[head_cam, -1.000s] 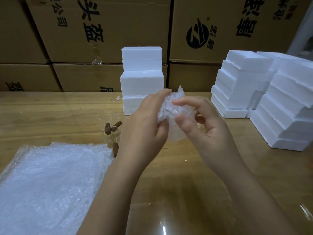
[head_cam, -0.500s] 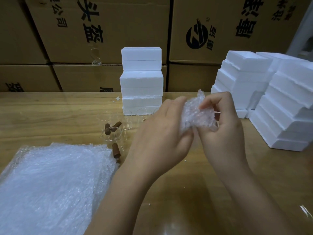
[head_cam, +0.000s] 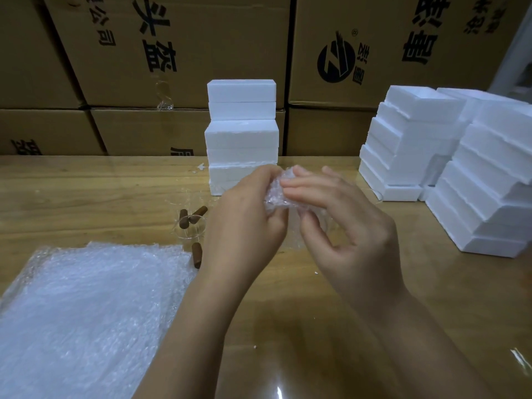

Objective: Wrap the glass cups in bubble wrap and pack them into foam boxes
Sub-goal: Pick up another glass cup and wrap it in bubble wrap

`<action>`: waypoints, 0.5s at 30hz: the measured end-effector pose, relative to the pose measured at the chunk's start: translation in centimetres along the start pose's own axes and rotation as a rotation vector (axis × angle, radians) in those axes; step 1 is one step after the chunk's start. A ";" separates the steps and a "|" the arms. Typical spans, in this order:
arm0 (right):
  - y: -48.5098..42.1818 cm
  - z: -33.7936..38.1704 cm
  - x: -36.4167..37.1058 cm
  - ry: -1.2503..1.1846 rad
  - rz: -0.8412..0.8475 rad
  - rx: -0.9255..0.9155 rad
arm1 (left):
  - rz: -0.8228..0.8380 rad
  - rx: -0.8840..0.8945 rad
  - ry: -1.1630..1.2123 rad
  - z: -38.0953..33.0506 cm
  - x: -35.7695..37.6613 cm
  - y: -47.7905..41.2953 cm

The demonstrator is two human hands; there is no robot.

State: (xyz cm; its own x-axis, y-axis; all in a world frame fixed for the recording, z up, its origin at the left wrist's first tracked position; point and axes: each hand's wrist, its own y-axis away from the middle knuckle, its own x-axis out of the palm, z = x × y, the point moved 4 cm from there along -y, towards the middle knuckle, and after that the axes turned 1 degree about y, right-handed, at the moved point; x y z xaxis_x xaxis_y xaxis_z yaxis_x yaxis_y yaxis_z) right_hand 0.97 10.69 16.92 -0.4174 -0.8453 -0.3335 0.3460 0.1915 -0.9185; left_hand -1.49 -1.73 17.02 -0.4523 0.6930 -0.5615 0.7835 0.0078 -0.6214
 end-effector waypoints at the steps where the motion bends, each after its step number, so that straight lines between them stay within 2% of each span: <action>1: 0.0 0.0 0.0 0.015 -0.002 -0.027 | -0.005 -0.010 0.003 0.1 0.0 0.0; 6: 0.4 -0.2 0.0 0.112 -0.037 -0.128 | -0.037 -0.070 0.076 0.1 1.0 0.2; 8: 0.3 -0.4 0.0 0.168 -0.026 -0.091 | -0.111 -0.067 0.099 -0.3 1.2 0.3; 10: 0.2 -1.2 -0.3 0.160 0.021 0.099 | -0.181 -0.033 0.083 -0.7 1.2 0.5; 13: 0.3 -2.5 -0.3 -0.118 0.189 0.558 | -0.208 0.008 0.066 -1.1 1.2 0.7; 15: 0.6 -2.8 -0.1 -0.214 0.255 0.670 | -0.223 0.044 0.081 -1.4 1.1 0.8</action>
State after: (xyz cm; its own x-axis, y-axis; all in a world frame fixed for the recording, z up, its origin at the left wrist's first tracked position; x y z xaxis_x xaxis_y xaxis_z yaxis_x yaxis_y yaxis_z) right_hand -1.14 12.29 15.86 -0.1063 -0.9071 -0.4073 0.8764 0.1080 -0.4693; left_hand -0.76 0.06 16.72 -0.5748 0.7332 -0.3635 0.6481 0.1367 -0.7492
